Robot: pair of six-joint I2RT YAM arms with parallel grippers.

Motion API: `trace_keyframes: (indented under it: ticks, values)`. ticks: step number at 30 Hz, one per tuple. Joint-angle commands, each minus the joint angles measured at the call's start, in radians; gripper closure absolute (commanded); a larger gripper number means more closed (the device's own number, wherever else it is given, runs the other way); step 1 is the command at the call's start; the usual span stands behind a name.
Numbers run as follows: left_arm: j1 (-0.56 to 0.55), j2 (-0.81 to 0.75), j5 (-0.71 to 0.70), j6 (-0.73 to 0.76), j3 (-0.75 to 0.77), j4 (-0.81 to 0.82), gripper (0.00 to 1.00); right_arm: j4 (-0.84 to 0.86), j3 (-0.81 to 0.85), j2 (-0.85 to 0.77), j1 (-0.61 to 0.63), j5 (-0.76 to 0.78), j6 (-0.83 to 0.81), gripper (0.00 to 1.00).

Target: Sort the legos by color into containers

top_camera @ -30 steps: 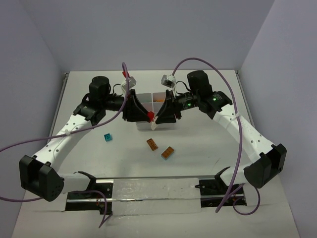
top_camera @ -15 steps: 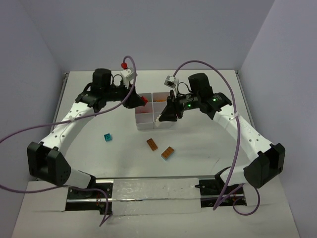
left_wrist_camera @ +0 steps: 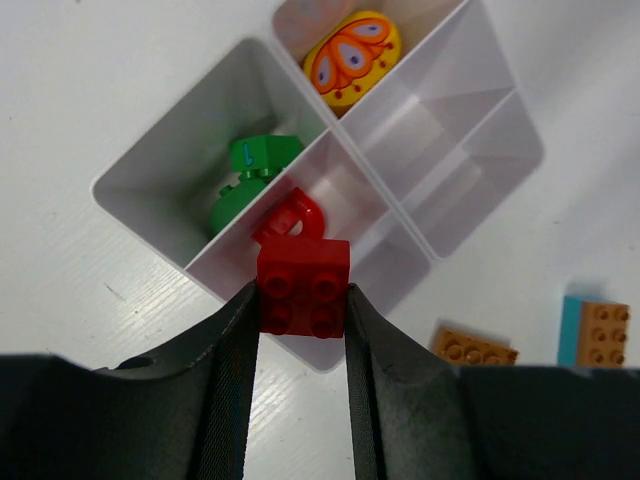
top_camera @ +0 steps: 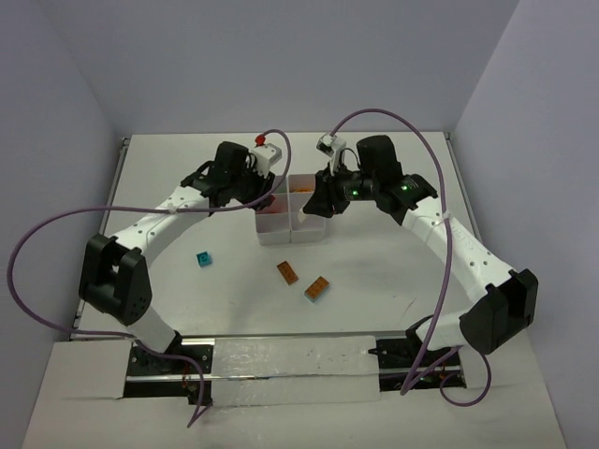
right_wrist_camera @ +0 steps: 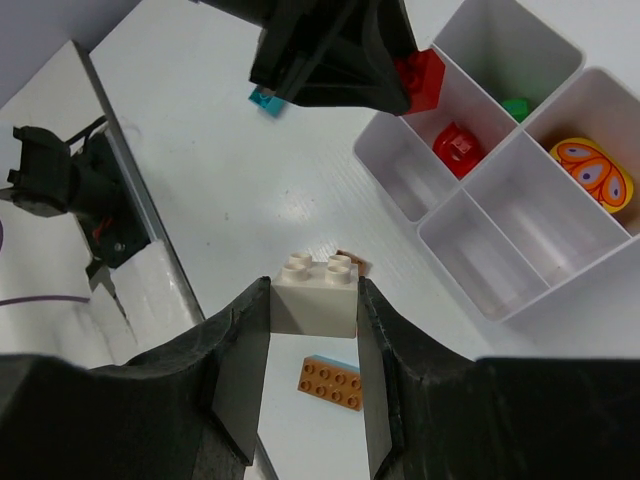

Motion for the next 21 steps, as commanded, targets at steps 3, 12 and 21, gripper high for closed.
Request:
trace_keyframes:
  ticks: [3, 12, 21]
  values:
    - [-0.019, 0.058, -0.095, -0.006, 0.05, 0.036, 0.88, 0.032, 0.004, 0.003, -0.009, 0.028, 0.007, 1.0]
    - [-0.03, 0.085, -0.122, 0.011, 0.085, 0.043, 0.62, 0.025, 0.007, 0.009, -0.009, 0.029, 0.003, 1.0]
    - [-0.041, 0.052, -0.12, 0.004, 0.107, 0.017, 0.24, 0.049, 0.003, 0.017, -0.023, 0.088, 0.047, 1.0]
